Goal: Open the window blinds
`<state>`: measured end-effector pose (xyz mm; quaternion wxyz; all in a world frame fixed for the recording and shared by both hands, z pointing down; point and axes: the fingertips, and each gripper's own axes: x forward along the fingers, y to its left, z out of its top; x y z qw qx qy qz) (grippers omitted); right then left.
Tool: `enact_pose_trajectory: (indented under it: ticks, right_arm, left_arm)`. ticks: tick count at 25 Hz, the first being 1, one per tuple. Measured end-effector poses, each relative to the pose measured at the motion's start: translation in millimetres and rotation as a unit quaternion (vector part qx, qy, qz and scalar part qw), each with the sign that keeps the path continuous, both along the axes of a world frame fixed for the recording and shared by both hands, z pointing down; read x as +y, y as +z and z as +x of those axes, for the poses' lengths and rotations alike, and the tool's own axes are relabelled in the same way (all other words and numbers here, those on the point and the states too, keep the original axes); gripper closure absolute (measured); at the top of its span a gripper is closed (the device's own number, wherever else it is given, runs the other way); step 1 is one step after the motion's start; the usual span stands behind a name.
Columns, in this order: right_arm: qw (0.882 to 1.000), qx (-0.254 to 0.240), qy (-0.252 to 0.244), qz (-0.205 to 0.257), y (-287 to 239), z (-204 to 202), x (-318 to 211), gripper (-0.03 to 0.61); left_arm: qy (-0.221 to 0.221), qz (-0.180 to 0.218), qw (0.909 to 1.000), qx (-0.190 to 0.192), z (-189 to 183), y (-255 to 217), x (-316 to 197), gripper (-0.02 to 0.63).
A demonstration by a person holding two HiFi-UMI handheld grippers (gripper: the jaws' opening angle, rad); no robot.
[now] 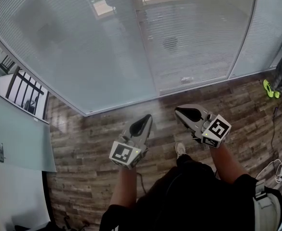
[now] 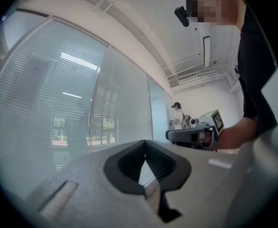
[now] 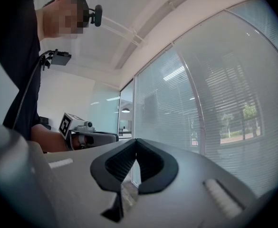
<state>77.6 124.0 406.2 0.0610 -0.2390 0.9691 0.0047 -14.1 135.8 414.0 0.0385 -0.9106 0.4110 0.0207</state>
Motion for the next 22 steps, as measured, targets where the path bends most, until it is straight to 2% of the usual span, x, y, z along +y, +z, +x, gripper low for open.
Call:
enact_pose_trajectory:
  ticks: [10,13,15,18,22]
  right_arm:
    - [1.0,-0.008,-0.009,-0.007,-6.7,5.7,-76.1,0.574]
    - [1.0,-0.011,-0.009,-0.016,-13.6,6.7,-99.4,0.574]
    - [1.0,-0.013,-0.016,-0.013,-17.0,6.4,-113.5,0.574]
    - [0.999,-0.019,-0.033,0.001,-22.5,6.8,-130.7,0.574]
    - [0.999,-0.009,-0.041,0.003,-19.1,9.5,-157.0,0.574]
  left_arm:
    - [-0.009,-0.005,0.9997,-0.02,9.5,-11.5,-71.0,0.609]
    - [-0.014,0.006,0.9996,-0.023,10.5,-14.3,-94.0,0.609]
    - [-0.019,0.009,0.9996,-0.021,10.3,-12.8,-108.8,0.61]
    - [-0.025,-0.008,0.9995,-0.019,16.5,-13.6,-126.4,0.609]
    - [-0.033,0.008,0.9992,-0.022,17.0,-10.8,-154.6,0.609]
